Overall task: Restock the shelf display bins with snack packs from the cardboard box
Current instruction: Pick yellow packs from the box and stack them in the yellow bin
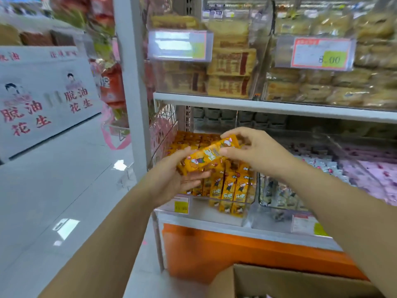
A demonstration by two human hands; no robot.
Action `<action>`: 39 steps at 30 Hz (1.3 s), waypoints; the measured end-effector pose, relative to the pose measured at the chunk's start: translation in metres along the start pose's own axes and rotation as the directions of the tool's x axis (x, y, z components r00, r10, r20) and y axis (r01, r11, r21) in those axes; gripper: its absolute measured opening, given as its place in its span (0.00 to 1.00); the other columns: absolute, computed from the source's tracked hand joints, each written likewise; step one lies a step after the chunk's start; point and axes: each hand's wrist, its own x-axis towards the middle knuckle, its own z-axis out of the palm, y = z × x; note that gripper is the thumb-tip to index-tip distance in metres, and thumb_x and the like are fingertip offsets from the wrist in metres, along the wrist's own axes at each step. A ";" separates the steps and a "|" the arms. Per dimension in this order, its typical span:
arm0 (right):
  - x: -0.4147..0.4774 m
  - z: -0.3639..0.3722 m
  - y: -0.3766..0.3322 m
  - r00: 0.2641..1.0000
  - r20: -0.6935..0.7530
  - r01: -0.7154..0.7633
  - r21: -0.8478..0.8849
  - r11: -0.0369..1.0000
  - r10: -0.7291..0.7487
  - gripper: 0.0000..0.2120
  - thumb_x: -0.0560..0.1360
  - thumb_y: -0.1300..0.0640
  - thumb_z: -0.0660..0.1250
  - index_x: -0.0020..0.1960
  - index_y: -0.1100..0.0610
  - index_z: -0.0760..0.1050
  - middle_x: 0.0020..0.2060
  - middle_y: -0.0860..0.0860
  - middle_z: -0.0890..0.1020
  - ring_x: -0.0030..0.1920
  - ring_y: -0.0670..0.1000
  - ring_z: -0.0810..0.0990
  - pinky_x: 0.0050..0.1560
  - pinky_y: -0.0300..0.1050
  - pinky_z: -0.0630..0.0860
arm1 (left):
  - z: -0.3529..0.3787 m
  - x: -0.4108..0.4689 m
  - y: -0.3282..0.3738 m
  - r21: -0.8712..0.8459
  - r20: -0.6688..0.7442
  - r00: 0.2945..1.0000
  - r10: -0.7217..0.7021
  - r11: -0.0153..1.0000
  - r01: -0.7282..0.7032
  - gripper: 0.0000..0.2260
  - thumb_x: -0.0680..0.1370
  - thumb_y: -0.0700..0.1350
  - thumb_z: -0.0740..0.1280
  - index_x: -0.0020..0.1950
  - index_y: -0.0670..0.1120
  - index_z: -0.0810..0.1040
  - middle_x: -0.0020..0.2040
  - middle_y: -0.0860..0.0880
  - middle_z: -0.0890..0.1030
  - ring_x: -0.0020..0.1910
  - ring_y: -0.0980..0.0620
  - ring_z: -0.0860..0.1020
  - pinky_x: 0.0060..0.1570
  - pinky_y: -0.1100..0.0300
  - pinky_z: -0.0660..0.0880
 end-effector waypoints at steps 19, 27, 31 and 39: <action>0.039 0.024 0.032 0.994 -0.108 -0.068 -0.808 0.585 -0.035 0.21 0.73 0.42 0.67 0.65 0.44 0.71 0.62 0.47 0.73 0.63 0.50 0.69 0.66 0.51 0.60 | -0.025 0.061 -0.017 0.857 0.057 0.964 0.260 0.482 -0.180 0.14 0.74 0.45 0.73 0.57 0.50 0.76 0.43 0.51 0.79 0.34 0.61 0.70 0.36 0.69 0.68; 0.049 0.025 0.045 0.999 0.018 0.033 -0.872 0.489 -0.036 0.20 0.75 0.55 0.67 0.66 0.44 0.70 0.70 0.49 0.63 0.68 0.52 0.64 0.69 0.50 0.57 | -0.014 0.078 -0.040 0.957 0.062 0.976 0.207 0.265 -0.117 0.20 0.74 0.47 0.72 0.65 0.51 0.74 0.55 0.48 0.70 0.54 0.49 0.73 0.50 0.62 0.66; 0.037 0.026 0.050 0.958 -0.205 0.007 -0.683 0.730 -0.201 0.14 0.75 0.62 0.67 0.58 0.49 0.77 0.63 0.47 0.72 0.61 0.55 0.70 0.61 0.49 0.68 | -0.014 0.074 -0.039 0.930 0.048 0.976 0.212 0.348 -0.121 0.22 0.74 0.45 0.72 0.67 0.52 0.72 0.51 0.50 0.72 0.48 0.53 0.72 0.45 0.63 0.68; 0.010 0.040 0.026 0.962 -0.215 -0.078 0.382 0.921 0.171 0.12 0.73 0.63 0.70 0.50 0.49 0.72 0.48 0.49 0.82 0.43 0.48 0.84 0.44 0.45 0.82 | -0.029 0.044 -0.009 0.408 -0.008 0.988 0.156 0.902 -0.139 0.25 0.75 0.41 0.70 0.70 0.53 0.68 0.55 0.51 0.76 0.48 0.50 0.83 0.47 0.56 0.81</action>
